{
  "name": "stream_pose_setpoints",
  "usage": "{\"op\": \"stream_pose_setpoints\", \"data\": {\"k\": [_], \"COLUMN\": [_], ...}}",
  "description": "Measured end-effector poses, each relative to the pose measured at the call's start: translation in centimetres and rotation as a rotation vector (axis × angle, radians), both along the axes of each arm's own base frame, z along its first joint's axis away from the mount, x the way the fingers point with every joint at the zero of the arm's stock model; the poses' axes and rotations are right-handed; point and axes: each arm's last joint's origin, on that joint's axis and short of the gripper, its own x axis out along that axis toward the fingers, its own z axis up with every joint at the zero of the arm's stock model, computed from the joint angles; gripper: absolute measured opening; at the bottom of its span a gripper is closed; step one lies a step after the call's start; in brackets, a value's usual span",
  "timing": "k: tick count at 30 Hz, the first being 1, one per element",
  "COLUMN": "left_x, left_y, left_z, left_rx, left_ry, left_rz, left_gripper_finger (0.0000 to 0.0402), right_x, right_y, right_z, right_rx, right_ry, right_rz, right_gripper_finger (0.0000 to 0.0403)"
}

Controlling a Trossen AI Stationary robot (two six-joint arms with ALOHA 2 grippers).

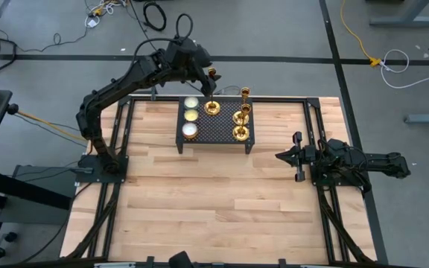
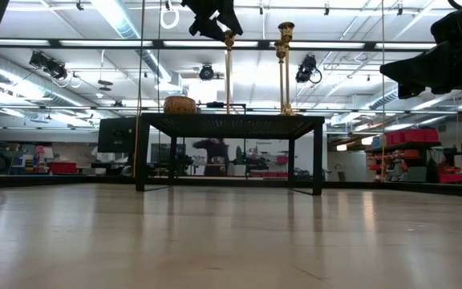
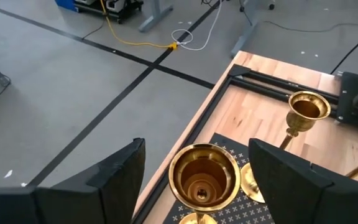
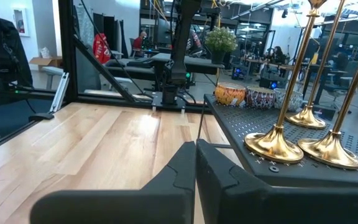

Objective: Pick & Place candle stick holders
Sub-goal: Adjust the candle holders on the shelf

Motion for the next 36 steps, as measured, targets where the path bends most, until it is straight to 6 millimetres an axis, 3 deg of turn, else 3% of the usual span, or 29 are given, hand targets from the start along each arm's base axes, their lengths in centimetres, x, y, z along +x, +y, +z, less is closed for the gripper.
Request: {"op": "stream_pose_setpoints", "data": {"k": [28,36], "left_x": [0.86,0.95], "left_y": [0.14,0.19], "left_z": [-0.73,-0.81], "left_rx": [-0.019,-0.020], "left_ry": [0.004,0.004], "left_rz": [-0.027,-0.027], "left_gripper_finger": [0.0152,0.0158], "right_x": [0.00,0.00], "right_y": [0.00,0.00], "right_z": [0.00,0.00], "right_rx": [0.000,0.000], "right_ry": [0.000,0.000], "right_rz": [-0.001,0.000], "right_gripper_finger": [0.0013,0.0013]}}
